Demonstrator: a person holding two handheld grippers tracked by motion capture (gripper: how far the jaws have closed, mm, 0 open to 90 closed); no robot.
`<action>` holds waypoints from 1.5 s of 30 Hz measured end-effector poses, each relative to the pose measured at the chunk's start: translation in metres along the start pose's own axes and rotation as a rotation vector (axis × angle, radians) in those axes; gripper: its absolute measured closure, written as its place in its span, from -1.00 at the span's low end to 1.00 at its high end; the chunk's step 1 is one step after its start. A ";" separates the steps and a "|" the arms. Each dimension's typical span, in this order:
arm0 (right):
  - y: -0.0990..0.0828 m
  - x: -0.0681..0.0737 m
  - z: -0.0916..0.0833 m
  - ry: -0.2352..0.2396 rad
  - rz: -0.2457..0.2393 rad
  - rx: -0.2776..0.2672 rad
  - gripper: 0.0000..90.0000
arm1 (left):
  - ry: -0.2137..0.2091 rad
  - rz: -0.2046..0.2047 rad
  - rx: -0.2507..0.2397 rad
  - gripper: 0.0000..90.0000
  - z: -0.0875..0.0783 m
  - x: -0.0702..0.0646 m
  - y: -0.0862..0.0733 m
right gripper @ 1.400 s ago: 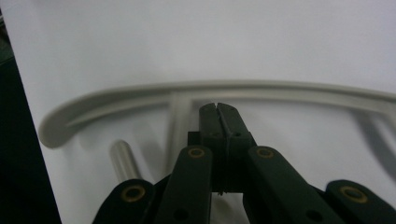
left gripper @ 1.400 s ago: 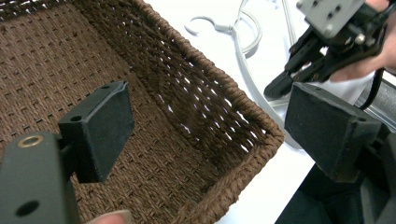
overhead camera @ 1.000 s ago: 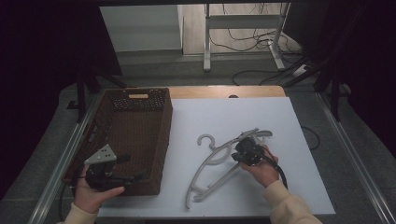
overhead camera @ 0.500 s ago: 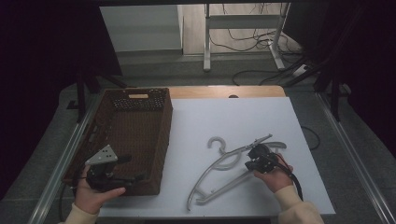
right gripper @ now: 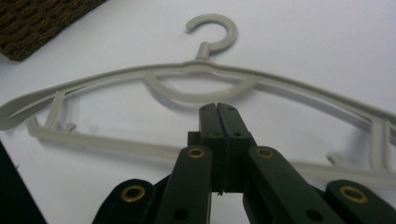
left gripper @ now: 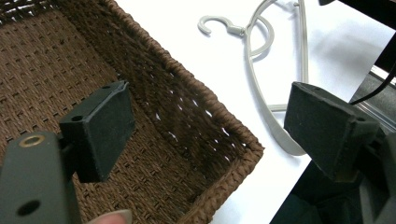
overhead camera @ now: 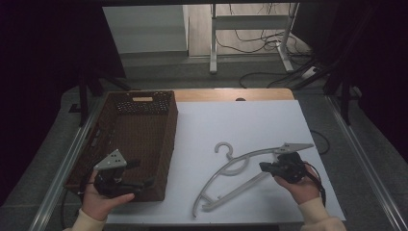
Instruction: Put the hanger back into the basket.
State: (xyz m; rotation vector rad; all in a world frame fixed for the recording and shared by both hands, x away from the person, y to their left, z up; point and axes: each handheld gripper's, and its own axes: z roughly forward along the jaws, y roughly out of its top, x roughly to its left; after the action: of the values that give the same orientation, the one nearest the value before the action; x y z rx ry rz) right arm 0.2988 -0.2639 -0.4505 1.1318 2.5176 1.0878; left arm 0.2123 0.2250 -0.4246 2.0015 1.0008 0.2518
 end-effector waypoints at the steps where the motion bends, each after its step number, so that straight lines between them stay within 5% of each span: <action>1: -0.004 -0.002 -0.004 -0.001 0.007 -0.005 0.99 | 0.000 0.005 0.001 -0.64 0.000 0.000 0.001; 9: -0.028 -0.024 -0.020 -0.034 0.083 -0.019 0.90 | -0.009 -0.009 -0.008 -0.64 0.005 -0.004 0.005; 16: -0.030 -0.030 -0.013 -0.049 0.117 -0.016 -0.09 | -0.008 -0.014 -0.001 -0.63 0.008 -0.005 0.005; 20: -0.030 -0.030 -0.013 -0.059 0.121 -0.020 -0.29 | -0.004 -0.021 -0.003 -0.63 0.008 -0.005 0.005; 31: -0.029 -0.028 -0.012 -0.063 0.113 -0.026 -0.38 | -0.036 -0.007 0.000 -0.63 0.017 -0.021 0.022; 45: -0.027 -0.027 -0.013 -0.064 0.106 -0.039 -0.39 | -0.120 0.036 0.049 -0.58 0.058 -0.053 0.059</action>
State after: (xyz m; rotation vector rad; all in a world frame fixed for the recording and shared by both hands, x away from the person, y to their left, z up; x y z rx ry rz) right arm 0.2965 -0.3024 -0.4631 1.2809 2.4019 1.1027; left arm 0.2396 0.1333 -0.4045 2.0546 0.9038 0.1264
